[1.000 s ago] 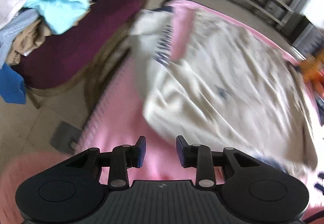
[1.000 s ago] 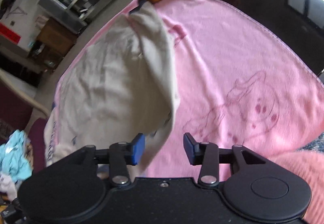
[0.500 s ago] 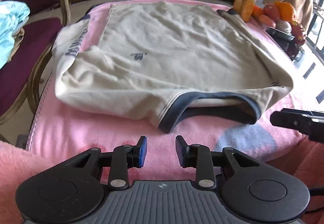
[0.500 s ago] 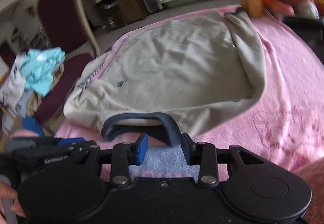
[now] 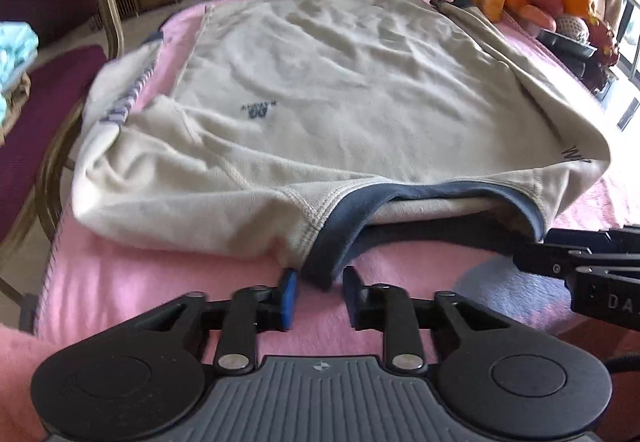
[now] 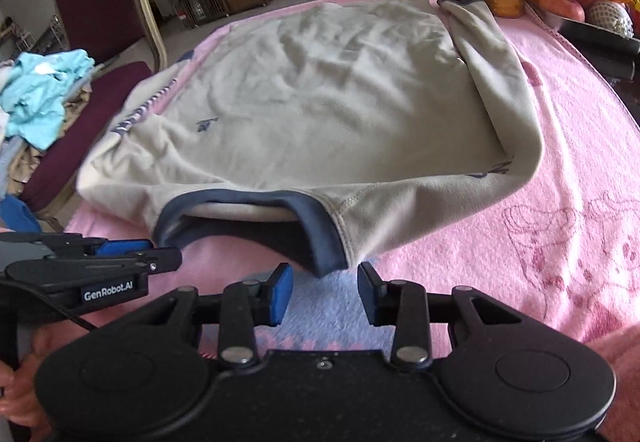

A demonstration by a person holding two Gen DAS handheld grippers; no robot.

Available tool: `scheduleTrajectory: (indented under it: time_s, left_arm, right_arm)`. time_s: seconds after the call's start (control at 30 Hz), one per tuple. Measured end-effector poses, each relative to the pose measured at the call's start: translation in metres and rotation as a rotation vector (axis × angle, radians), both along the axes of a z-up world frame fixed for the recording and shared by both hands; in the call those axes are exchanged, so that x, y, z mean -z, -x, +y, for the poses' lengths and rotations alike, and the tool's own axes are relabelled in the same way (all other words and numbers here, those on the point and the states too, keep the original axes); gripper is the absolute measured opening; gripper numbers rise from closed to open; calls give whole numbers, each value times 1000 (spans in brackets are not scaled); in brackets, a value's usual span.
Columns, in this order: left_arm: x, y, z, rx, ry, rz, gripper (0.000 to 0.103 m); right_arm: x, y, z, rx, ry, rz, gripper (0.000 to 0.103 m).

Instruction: Fold clothes

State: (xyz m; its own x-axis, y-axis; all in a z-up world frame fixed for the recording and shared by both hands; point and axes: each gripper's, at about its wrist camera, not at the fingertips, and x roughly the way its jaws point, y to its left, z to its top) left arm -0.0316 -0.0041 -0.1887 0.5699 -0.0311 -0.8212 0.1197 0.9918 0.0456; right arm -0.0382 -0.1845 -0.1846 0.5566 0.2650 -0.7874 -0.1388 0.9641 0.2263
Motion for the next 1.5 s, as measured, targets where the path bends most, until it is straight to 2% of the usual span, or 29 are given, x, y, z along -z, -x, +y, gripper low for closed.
scheduleTrajectory:
  time_s: [0.03,0.07,0.1,0.2,0.33,0.37,0.5,0.57,0.63,0.67,0.73,0.77,0.83,0.93,0.97,1.07,1.1,1.13,1.23,1.33,1.4,1.5]
  left_arm:
    - [0,0,-1,-2,-16,-9,11]
    - [0,0,1,-6,-16,-14,8]
    - [-1,0,3,-11,-9,-12,1]
    - [-10,4,9,-30,-1,-21,1]
    - [-33,20,23,-45,102,12,1]
    - [-34,23,24,-42,106,24,1]
    - [-12,17,17,-24,69,158,2]
    - [-10,17,13,-7,38,157,2]
    - [-13,17,14,-10,40,166,8]
    - [-15,18,18,-18,51,171,12]
    - [-24,19,28,-39,71,159,13]
    - [-30,20,34,-50,82,146,13]
    - [-41,17,47,-79,86,97,14]
    - [-57,7,68,-139,70,19,21]
    - [-59,-3,79,-195,48,8,23]
    - [-60,-29,120,-357,63,6,25]
    - [-59,-33,130,-391,74,15,32]
    - [-58,-37,139,-425,86,23,35]
    - [-59,-48,157,-465,132,21,37]
    - [-55,-57,162,-463,190,20,40]
    - [-49,-62,159,-461,206,26,39]
    - [-37,-72,150,-447,184,42,35]
  right_arm:
    - [2,-2,2,1,16,-8,30]
    - [3,-4,5,1,36,-18,23]
    - [5,-5,7,0,55,-29,20]
    - [1,-3,6,10,60,-61,9]
    - [-25,10,-6,52,-10,-88,7]
    - [-30,14,-7,53,-8,-87,7]
    - [-22,12,-2,38,41,23,7]
    - [-9,7,3,18,77,90,8]
    - [-4,5,6,2,91,114,9]
    - [-7,6,2,3,65,107,12]
    - [-14,7,-5,10,11,91,22]
    - [-19,8,-13,31,-23,79,30]
    - [-31,9,-34,94,-91,41,33]
    - [-44,3,-73,235,-200,-7,34]
    - [-45,-3,-87,292,-231,-7,34]
    - [-44,-21,-124,426,-295,3,34]
    - [-41,-28,-132,448,-307,13,34]
    - [-38,-34,-138,458,-327,25,34]
    - [-25,-48,-152,480,-392,30,35]
    - [-14,-51,-157,507,-451,25,36]
    - [-10,-54,-154,503,-453,29,37]
    - [-10,-56,-149,503,-408,15,37]
